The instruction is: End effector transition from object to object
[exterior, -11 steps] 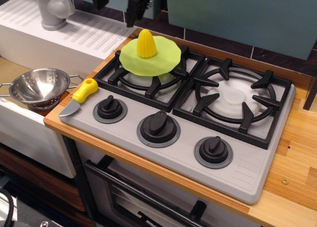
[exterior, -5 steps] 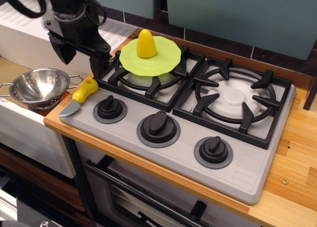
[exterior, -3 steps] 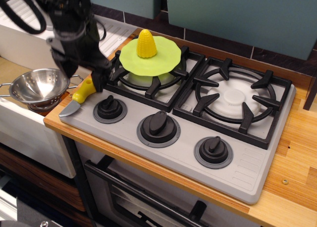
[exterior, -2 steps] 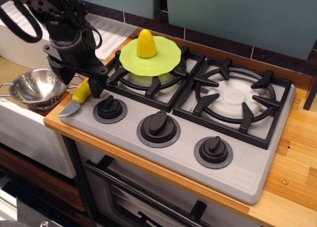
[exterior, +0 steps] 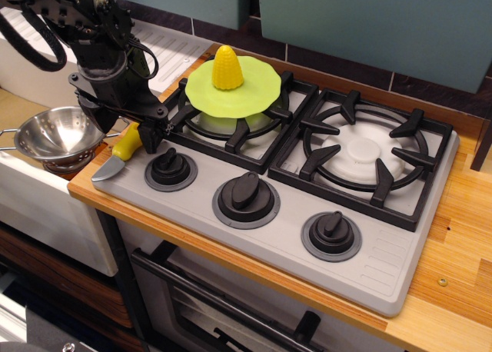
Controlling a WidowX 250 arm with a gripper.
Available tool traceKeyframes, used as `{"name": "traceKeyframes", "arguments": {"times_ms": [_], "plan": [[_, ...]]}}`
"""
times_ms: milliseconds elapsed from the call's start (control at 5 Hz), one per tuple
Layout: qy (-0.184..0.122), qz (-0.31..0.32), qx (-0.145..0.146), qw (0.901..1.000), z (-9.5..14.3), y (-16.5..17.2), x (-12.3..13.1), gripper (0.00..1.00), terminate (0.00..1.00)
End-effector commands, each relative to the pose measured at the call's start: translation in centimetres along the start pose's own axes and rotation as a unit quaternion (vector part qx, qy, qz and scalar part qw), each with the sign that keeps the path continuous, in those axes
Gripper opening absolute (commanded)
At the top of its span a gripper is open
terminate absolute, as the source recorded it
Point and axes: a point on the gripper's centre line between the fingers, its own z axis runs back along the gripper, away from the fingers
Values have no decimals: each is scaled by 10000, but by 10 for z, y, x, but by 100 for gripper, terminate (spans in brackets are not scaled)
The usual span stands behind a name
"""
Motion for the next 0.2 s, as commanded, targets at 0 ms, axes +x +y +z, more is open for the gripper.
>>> {"name": "traceKeyframes", "arguments": {"times_ms": [0], "plan": [[-77,26,50,10000,3,3,5,100,100]]}}
